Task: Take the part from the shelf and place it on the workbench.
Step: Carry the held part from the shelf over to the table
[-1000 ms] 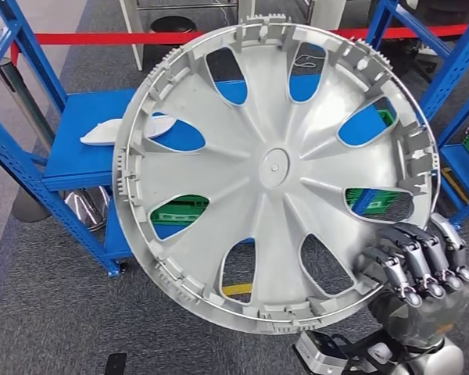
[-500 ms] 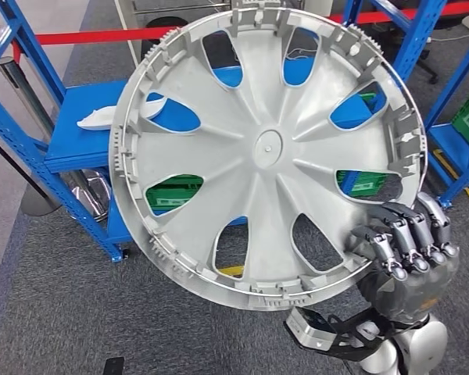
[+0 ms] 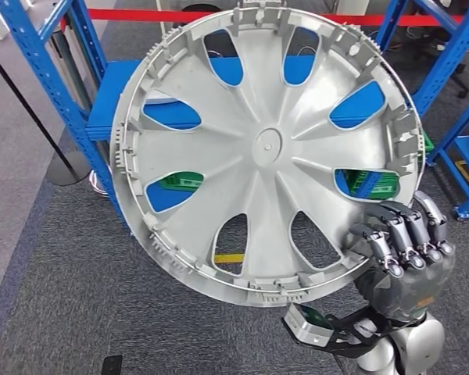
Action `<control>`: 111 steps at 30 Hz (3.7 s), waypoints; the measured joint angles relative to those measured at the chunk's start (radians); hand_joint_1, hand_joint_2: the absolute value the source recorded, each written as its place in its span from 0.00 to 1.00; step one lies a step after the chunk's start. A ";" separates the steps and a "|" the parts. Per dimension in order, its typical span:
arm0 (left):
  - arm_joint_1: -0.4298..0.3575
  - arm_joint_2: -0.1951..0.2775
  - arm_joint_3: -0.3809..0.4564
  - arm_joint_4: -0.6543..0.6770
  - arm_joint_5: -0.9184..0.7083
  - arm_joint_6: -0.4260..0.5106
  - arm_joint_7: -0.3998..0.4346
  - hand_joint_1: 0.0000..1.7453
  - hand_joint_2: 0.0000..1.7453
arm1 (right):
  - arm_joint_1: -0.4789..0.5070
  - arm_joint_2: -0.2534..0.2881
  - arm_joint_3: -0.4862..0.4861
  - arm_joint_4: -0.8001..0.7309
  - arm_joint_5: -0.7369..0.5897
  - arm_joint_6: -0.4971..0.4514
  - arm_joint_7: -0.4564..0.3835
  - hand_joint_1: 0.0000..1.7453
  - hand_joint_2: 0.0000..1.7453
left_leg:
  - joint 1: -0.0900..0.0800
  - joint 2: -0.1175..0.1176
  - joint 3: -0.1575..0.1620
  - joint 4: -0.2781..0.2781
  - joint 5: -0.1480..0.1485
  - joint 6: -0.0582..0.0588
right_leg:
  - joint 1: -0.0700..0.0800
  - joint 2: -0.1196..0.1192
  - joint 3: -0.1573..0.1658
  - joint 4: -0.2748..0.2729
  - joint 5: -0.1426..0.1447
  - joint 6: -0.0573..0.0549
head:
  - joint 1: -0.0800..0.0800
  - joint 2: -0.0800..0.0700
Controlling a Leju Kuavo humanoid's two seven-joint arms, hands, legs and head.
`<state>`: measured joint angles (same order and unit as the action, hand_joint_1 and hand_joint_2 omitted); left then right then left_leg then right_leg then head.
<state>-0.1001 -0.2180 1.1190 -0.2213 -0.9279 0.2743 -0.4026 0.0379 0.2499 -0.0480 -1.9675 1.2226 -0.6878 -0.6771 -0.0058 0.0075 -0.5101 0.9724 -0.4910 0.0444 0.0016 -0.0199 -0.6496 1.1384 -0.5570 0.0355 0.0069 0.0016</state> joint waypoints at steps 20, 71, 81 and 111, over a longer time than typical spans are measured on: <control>0.001 -0.009 -0.003 0.000 -0.032 0.005 0.000 0.00 1.00 | 0.078 0.000 -0.024 -0.048 -0.030 0.000 0.000 1.00 1.00 | 0.016 -0.010 -0.149 0.247 -0.055 -0.066 | -0.012 -0.039 0.128 -0.157 0.056 -0.039 | -0.019 0.000; -0.036 0.006 -0.070 0.000 -0.109 -0.006 0.058 0.00 1.00 | 0.088 -0.050 0.074 0.016 -0.011 0.000 0.000 1.00 1.00 | 0.007 -0.120 -0.100 0.060 0.038 -0.034 | -0.026 0.089 0.085 -0.110 0.042 -0.003 | -0.013 0.000; -0.004 0.015 -0.070 0.000 -0.118 -0.004 0.092 0.00 1.00 | 0.116 -0.052 0.092 0.014 -0.013 0.000 0.000 1.00 1.00 | 0.012 -0.013 -0.202 0.292 -0.051 -0.062 | -0.019 -0.036 0.100 -0.117 0.037 -0.038 | -0.025 0.000; 0.018 0.032 -0.071 0.000 -0.132 -0.054 0.106 0.00 1.00 | 0.139 -0.040 0.177 -0.035 -0.003 -0.001 -0.001 1.00 1.00 | 0.014 -0.015 -0.222 0.322 -0.066 -0.064 | -0.019 -0.027 0.112 -0.125 0.034 -0.037 | -0.027 0.000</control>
<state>-0.0819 -0.1865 1.0475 -0.2209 -1.0602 0.2205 -0.2963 0.1766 0.2102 0.1288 -2.0027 1.2194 -0.6886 -0.6777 0.0079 -0.0071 -0.7324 1.2942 -0.5566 -0.0196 -0.0175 -0.0470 -0.5373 1.0131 -0.5230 -0.0014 -0.0202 0.0015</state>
